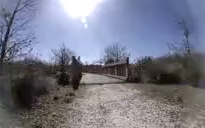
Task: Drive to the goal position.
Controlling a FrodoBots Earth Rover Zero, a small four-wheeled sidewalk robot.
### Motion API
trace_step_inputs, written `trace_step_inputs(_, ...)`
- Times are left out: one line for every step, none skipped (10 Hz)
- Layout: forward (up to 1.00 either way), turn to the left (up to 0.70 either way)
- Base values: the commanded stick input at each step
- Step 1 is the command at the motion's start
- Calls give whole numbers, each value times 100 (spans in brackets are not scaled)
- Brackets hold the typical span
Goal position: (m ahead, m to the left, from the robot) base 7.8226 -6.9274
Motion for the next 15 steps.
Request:
trace_step_inputs(50,0)
trace_step_inputs(50,0)
trace_step_inputs(50,0)
trace_step_inputs(50,0)
trace_step_inputs(50,0)
trace_step_inputs(50,0)
trace_step_inputs(50,0)
trace_step_inputs(50,0)
trace_step_inputs(50,0)
trace_step_inputs(50,0)
trace_step_inputs(50,0)
trace_step_inputs(50,0)
trace_step_inputs(50,0)
trace_step_inputs(50,0)
trace_step_inputs(50,0)
